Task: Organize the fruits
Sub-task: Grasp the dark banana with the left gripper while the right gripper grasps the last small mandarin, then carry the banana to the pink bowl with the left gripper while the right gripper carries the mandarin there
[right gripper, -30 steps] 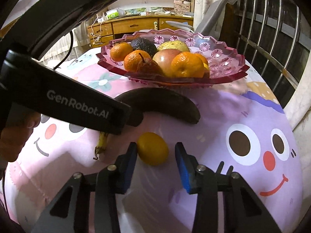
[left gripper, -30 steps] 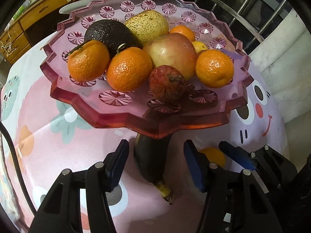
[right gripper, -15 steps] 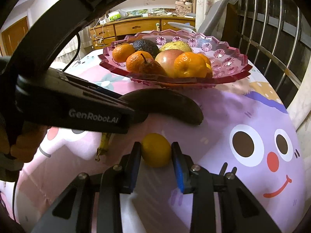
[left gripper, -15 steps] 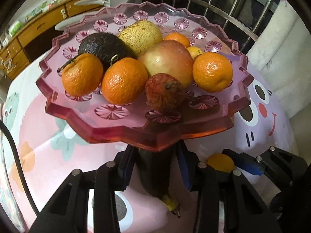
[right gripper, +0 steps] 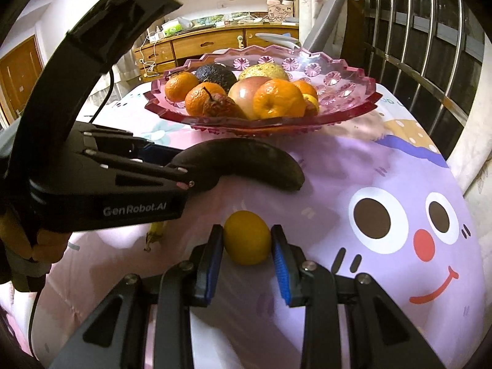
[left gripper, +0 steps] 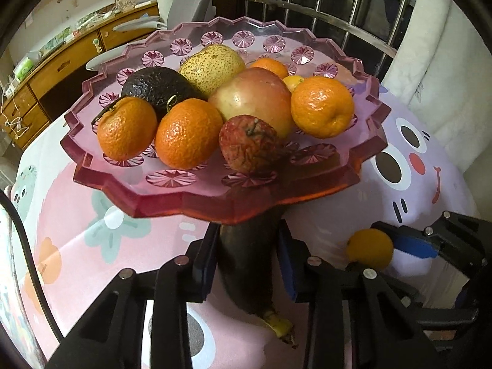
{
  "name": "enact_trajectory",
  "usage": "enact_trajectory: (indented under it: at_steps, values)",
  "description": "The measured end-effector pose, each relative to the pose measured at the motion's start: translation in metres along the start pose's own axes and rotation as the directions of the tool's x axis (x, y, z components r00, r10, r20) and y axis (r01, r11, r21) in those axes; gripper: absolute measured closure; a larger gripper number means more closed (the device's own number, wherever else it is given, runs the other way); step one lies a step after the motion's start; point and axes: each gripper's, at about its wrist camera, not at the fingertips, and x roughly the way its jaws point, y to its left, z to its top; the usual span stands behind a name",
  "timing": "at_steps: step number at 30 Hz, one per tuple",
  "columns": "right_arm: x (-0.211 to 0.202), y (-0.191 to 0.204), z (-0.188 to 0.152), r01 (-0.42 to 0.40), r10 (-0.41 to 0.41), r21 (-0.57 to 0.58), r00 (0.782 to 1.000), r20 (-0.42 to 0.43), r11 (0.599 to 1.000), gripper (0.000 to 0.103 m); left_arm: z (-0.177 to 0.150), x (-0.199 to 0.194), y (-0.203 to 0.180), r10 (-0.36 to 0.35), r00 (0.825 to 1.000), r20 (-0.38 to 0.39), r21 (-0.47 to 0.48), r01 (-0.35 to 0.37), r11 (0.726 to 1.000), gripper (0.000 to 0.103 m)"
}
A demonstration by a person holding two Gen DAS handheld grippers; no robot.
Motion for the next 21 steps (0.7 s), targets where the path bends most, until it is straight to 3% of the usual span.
enact_trajectory:
  at_steps: [21]
  values:
    - [-0.046, -0.041, -0.018, 0.036, -0.036, 0.039, 0.999, 0.003, 0.999, 0.071, -0.033, -0.049, -0.041, -0.057, 0.998, 0.034, 0.017, 0.056, 0.998, 0.073]
